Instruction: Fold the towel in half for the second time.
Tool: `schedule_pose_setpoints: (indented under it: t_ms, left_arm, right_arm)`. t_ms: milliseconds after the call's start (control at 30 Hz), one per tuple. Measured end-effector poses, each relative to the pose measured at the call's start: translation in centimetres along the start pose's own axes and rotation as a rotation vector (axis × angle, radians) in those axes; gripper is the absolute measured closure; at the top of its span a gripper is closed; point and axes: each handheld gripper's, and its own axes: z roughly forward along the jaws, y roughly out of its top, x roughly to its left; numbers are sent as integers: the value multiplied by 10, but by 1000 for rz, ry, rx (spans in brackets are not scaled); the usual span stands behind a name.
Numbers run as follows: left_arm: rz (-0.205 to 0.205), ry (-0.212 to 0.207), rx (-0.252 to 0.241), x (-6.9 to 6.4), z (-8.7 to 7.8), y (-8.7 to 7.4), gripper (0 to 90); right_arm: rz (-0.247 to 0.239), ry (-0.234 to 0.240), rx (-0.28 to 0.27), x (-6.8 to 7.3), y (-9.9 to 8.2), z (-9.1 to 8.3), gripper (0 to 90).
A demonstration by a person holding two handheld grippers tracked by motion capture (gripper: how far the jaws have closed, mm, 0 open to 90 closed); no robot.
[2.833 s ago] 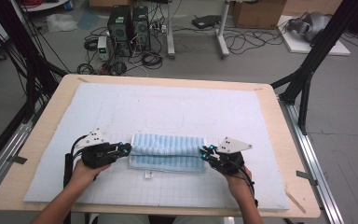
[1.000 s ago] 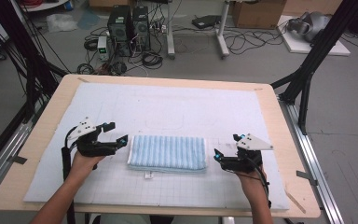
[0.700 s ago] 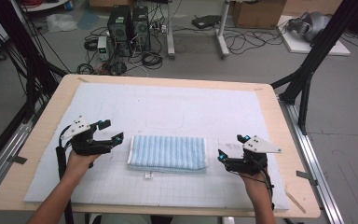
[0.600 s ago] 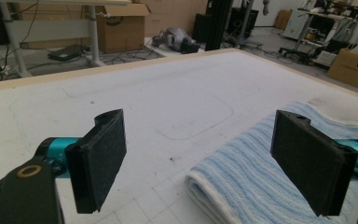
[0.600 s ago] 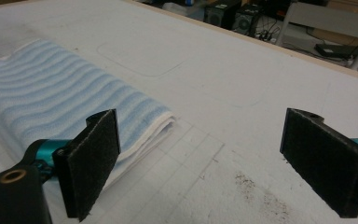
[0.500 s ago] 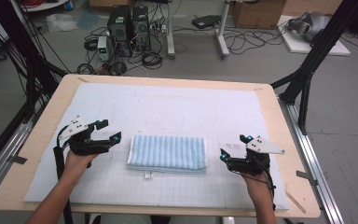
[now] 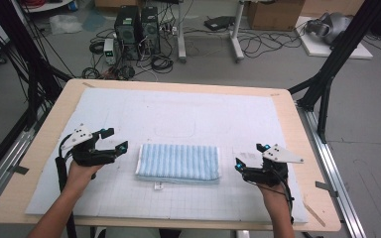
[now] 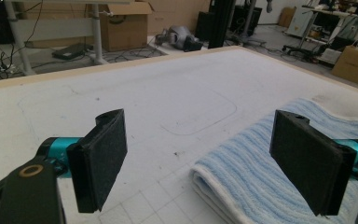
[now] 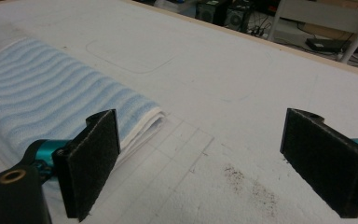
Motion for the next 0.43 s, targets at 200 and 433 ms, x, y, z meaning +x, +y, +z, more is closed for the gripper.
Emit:
schedule_pose_setpoints:
  t_ms: [200,433]
  left_arm:
    - [2,1,1,0,0,0,193]
    - [-4,1,10,1,1,-1,193]
  right_arm:
    - [-1,1,1,0,0,1,111]
    - [1,9,4,0,0,2,111]
